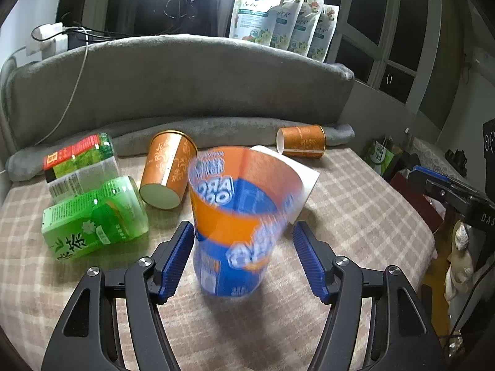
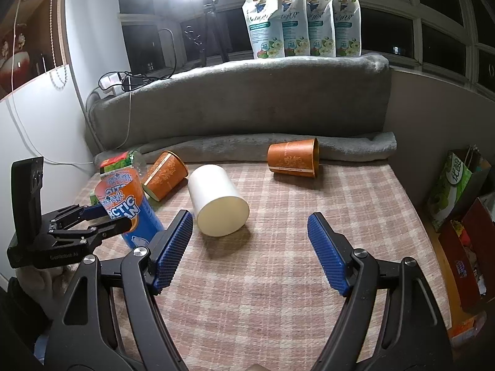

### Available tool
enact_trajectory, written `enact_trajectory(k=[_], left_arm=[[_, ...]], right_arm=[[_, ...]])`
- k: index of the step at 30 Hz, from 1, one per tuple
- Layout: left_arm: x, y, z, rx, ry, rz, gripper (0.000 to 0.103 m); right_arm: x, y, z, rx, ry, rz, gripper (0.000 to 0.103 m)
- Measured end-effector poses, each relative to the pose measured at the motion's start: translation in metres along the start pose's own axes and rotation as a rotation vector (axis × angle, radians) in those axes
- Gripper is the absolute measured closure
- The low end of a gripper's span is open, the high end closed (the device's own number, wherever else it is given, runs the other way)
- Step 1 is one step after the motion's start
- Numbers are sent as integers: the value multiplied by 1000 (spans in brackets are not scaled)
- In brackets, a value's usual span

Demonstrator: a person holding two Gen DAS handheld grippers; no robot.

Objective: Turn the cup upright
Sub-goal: 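Lower the upright blue-orange cup onto the table with the left tool, then open the left tool and release the upright cup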

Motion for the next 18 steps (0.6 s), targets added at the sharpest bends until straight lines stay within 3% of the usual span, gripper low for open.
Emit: enact_trajectory(k=[2, 12, 18], left_arm=[[2, 0, 1, 1, 3, 0, 22], [31, 9, -14, -5, -52, -58, 21], [55, 15, -35, -22, -140, -136, 21]], right_arm=[[0, 2, 0, 1, -1, -4, 24], [-1, 4, -7, -8, -25, -2, 23], [0, -1, -14, -21, -59, 29, 16]])
Point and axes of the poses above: each gripper's, at about its wrist camera, not at the fingertips, and x roughly against the way its jaws point, y to its left, z to its underside, the point moved 8 cm from there along -x, roughly the way its jaws point, and after that the axes turned 15 degrees about -y, right-handed, at the moved point
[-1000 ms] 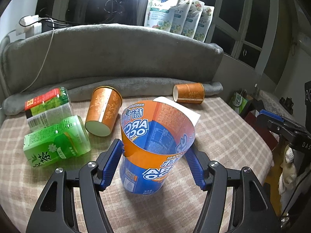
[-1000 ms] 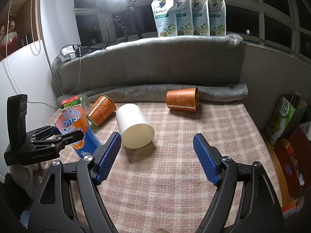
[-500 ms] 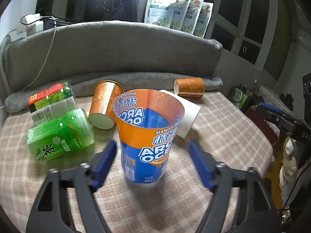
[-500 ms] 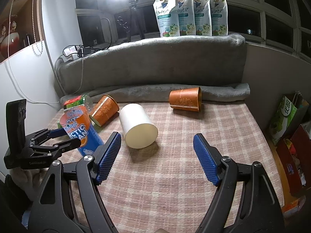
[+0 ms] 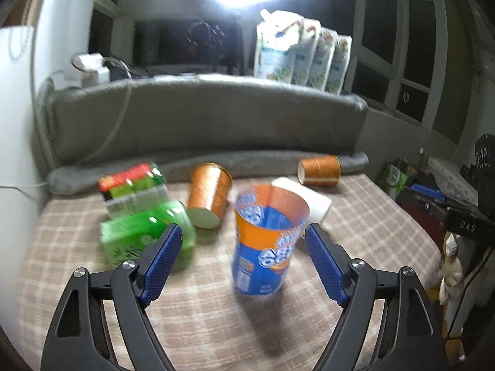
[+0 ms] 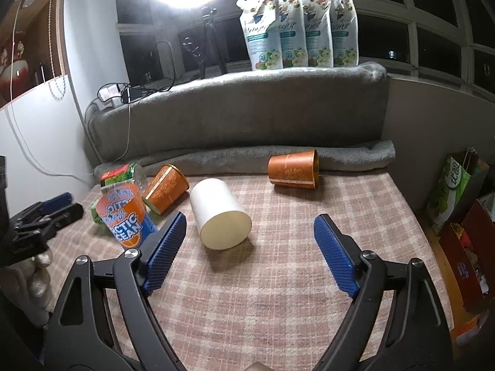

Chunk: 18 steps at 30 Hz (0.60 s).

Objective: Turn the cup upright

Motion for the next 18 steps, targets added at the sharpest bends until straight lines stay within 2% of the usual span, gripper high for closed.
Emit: enact_trajectory(k=[5, 9, 12, 18], left_arm=[[17, 11, -19, -8, -83, -84, 18], [30, 21, -32, -12, -150, -179, 16], [37, 27, -39, 5, -185, -212, 15], [44, 34, -42, 10, -205, -256, 11]], right_arm=[[2, -6, -9, -6, -44, 53, 9], [7, -8, -19, 23, -99, 119, 4], [11, -7, -27, 53, -142, 162, 0], [14, -2, -34, 101, -177, 209, 0]])
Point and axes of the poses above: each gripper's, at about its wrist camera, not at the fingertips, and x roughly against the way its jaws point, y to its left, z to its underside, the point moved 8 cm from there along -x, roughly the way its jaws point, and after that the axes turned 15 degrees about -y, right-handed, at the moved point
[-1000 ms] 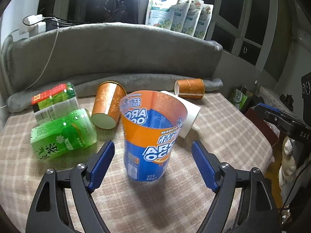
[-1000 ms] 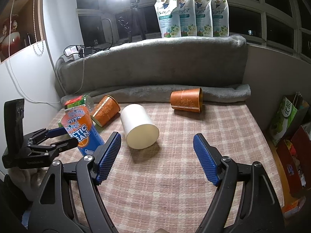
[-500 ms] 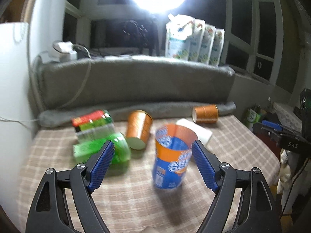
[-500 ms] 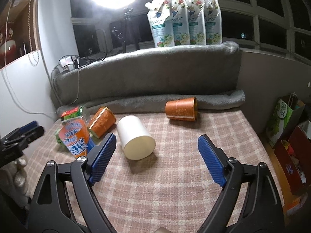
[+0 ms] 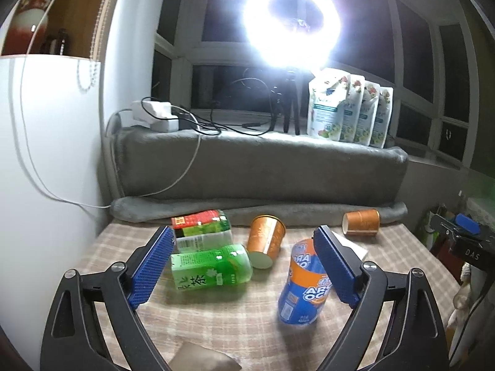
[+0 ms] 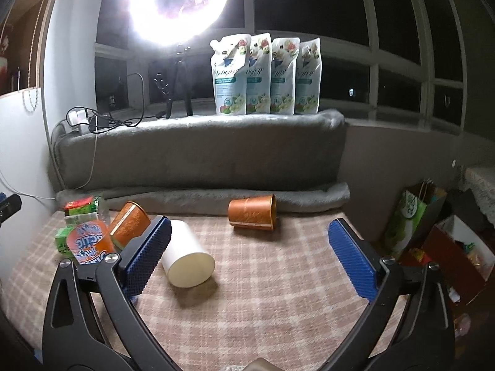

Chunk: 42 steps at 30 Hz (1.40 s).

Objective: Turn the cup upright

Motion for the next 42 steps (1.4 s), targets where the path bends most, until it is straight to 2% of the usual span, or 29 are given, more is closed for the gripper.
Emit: enact_trajectory(k=[4, 11, 42], left_arm=[[0, 4, 0, -13, 10, -30, 11], [4, 6, -4, -7, -8, -37, 11], [5, 0, -8, -1, -17, -18, 11]], right_arm=[[0, 0, -1, -11, -3, -1, 0], [0, 0, -2, -18, -5, -1, 0], [-1, -2, -2, -24, -6, 1, 0]])
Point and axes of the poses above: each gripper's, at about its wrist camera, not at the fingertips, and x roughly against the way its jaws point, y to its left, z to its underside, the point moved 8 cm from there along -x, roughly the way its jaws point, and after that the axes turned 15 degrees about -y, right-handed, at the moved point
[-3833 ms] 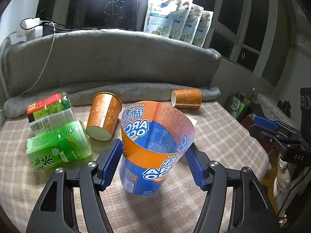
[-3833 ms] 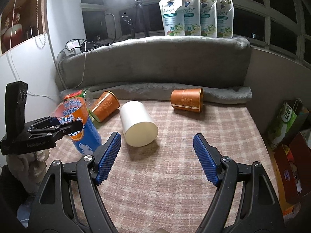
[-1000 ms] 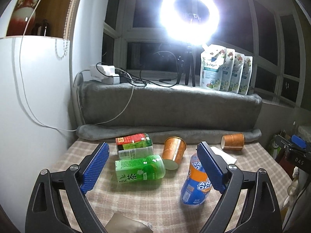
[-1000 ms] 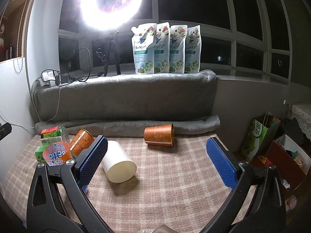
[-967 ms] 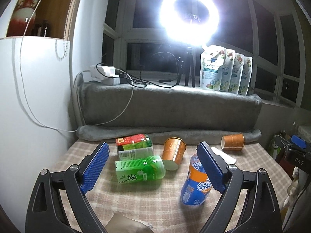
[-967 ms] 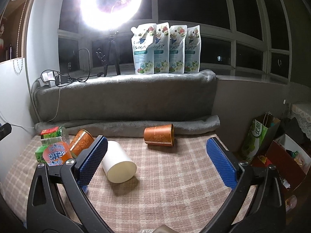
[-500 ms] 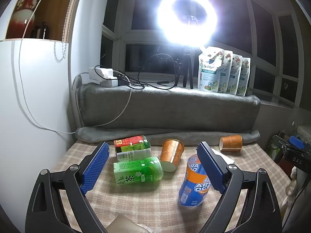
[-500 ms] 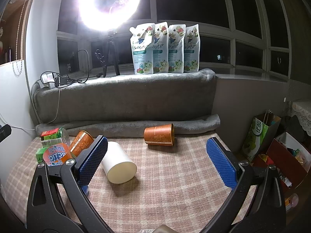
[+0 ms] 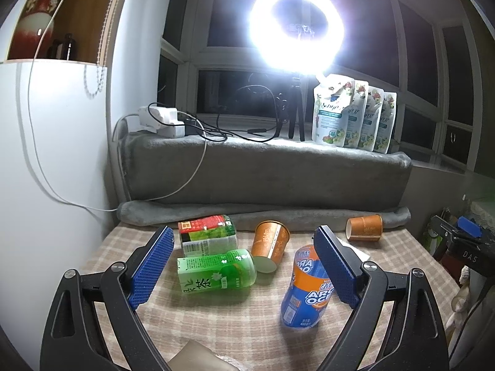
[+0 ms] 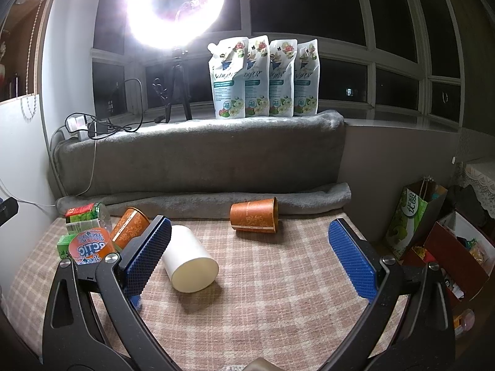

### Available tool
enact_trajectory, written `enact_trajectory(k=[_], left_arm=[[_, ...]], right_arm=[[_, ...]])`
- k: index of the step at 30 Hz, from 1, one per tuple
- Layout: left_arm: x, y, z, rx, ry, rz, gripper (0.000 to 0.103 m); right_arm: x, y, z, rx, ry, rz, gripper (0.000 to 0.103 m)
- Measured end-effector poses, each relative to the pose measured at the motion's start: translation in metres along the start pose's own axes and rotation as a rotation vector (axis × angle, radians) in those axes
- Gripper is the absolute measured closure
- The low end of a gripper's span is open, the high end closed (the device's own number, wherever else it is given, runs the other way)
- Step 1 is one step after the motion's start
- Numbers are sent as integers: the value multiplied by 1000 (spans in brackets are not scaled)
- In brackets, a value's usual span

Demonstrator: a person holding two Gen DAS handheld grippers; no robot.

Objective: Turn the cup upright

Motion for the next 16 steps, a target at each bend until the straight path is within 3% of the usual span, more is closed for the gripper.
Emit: enact_trajectory(k=[16], left_arm=[[2, 1, -4, 0, -13, -8, 11]], right_arm=[[0, 1, 1, -1, 2, -6, 0]])
Point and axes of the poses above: each gripper's, at about its wrist camera, not at the fingertips, and x roughly against the way its jaws point, y to its left, z to its underside, the point moved 8 cm from there along -x, roughly the way its jaws point, and after that the axes turned 15 degrees about -y, right-handed, at the moved point
